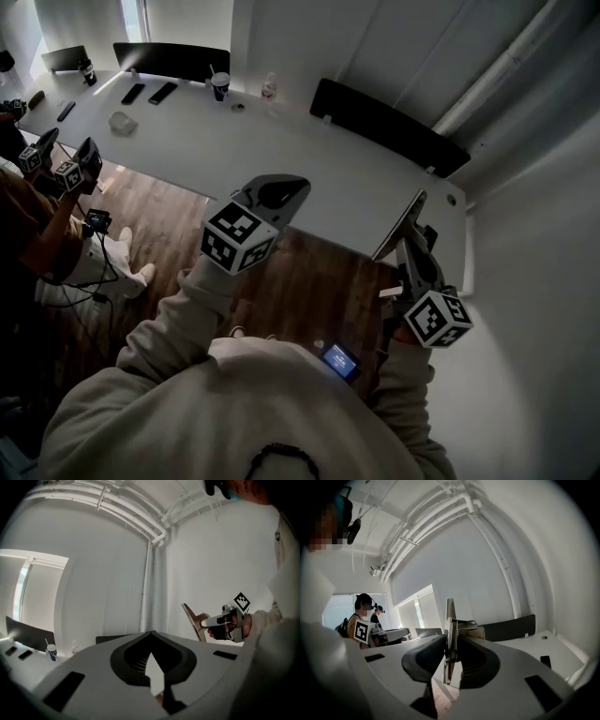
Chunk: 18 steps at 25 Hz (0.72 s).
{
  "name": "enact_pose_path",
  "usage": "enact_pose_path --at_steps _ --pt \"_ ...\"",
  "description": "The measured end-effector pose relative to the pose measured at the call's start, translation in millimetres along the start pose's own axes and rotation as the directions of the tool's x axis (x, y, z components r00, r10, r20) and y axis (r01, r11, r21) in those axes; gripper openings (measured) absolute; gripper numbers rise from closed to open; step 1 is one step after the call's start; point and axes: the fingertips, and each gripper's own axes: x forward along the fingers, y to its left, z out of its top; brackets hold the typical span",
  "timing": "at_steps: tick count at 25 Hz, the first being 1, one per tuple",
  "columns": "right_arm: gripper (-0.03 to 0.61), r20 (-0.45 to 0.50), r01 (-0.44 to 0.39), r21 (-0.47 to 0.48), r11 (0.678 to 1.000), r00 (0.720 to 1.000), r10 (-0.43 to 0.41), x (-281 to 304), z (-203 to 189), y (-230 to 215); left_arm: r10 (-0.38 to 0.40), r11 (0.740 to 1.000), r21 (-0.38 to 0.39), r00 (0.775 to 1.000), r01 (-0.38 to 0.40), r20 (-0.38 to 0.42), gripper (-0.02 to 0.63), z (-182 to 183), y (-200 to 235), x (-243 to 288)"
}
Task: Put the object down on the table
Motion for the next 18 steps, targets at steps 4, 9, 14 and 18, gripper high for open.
enact_pose_path --at_steps 4,9,14,18 --pt "0.103 -0.01 -0.016 -0.001 1.0 1.0 0.016 0.5 -5.7 -4.4 0.011 1.0 0.006 1.0 -0.011 -0.019 -0.003 -11.3 -7.1 -2.6" --pt "0.103 -0.041 0.02 -0.036 0.999 0.999 -0.021 -4.8 -11.6 -18.4 0.039 0.999 0.008 0.999 -0.039 0.016 -0.003 -3.1 -13.3 0.0" --pt "0.103 -0.038 0.028 0.012 1.0 0.999 -0.027 -13.9 -14.2 -51.8 0.073 0.997 0.017 0.997 -0.072 -0.019 -0.003 -6.0 -18.5 11.9" --pt "0.102 -0.035 0.001 0.041 0.999 0.999 0.0 -22.7 -21.8 -61.1 0.067 0.998 -0.002 0.997 -0.067 -0.035 -0.003 -14.3 -33.1 12.7"
